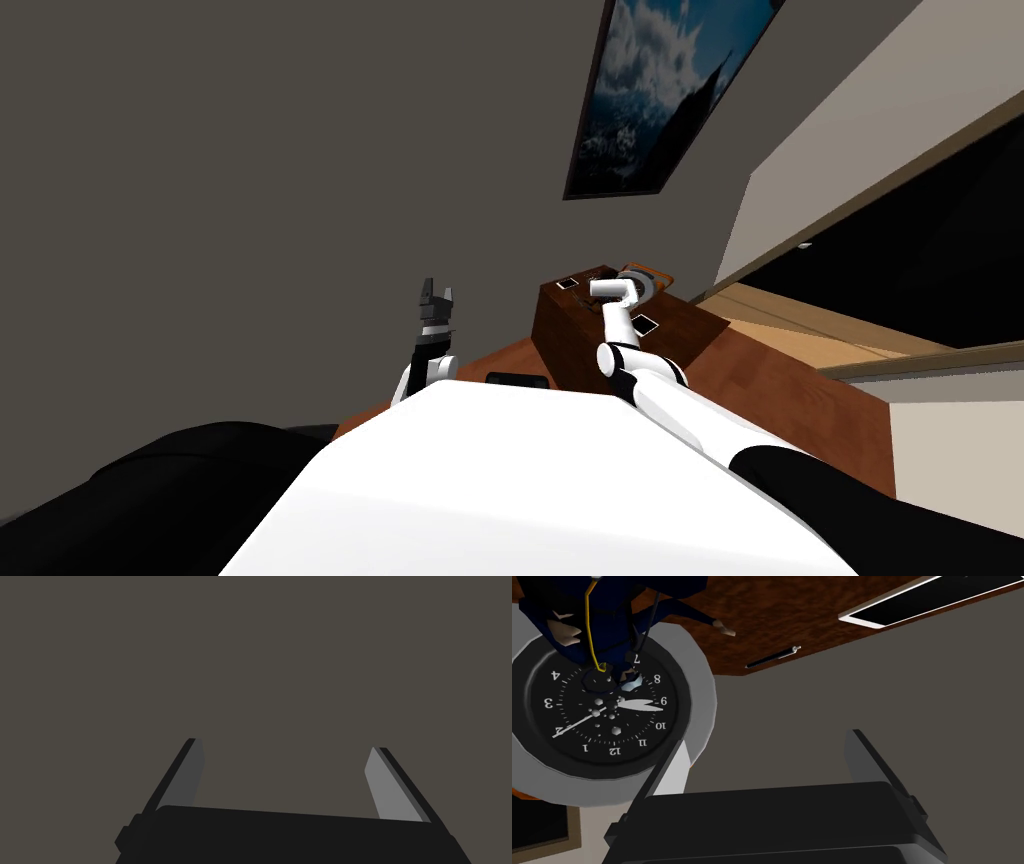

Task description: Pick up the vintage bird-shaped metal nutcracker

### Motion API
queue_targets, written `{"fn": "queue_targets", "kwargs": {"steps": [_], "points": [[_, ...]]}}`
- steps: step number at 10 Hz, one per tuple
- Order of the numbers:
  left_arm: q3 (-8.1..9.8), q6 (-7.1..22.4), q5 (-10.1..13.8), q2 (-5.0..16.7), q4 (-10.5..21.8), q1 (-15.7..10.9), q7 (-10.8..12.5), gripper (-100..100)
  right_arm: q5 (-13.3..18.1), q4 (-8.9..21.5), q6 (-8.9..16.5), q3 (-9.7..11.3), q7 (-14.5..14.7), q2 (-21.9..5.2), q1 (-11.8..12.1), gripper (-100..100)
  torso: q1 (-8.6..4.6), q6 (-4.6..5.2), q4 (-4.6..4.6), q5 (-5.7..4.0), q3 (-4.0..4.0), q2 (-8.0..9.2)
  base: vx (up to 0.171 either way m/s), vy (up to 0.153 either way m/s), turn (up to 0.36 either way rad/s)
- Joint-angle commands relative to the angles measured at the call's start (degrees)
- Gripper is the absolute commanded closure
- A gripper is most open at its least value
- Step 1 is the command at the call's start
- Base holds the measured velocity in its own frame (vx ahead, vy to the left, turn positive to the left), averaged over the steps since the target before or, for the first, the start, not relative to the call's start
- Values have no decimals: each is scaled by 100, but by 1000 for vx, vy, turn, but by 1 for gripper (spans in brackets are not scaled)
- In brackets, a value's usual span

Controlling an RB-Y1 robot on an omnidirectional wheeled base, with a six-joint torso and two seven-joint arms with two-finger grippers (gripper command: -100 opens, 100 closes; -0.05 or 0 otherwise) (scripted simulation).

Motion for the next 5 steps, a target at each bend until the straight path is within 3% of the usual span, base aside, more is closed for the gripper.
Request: {"fn": "queue_targets", "kwargs": {"steps": [1, 2, 3, 4, 5], "points": [[0, 0, 0, 0, 0, 0, 0, 0, 27, 213, 273, -36, 241, -10, -161, -100, 0, 0, 0, 0, 0, 0, -13, -63, 104], [1, 0, 0, 0, 0, 1, 0, 0, 73, 458, 428, -105, 427, -18, -407, -100, -2, 7, -1, -2, 0, 0, -26, -76, 186], [0, 0, 0, 0, 0, 0, 0, 0, 73, 487, 586, -105, 544, -18, -407, -100, -6, 2, 0, -2, 1, 3, -19, -62, 141], [0, 0, 0, 0, 0, 1, 0, 0, 115, 706, 759, -168, 729, -22, -639, -100, -2, 6, 0, -2, 1, 2, -9, -65, 230], [0, 0, 0, 0, 0, 0, 0, 0, 115, 753, 926, -168, 830, -22, -639, -100, -2, 1, -1, -1, -1, -2, -14, -55, 117]]}}
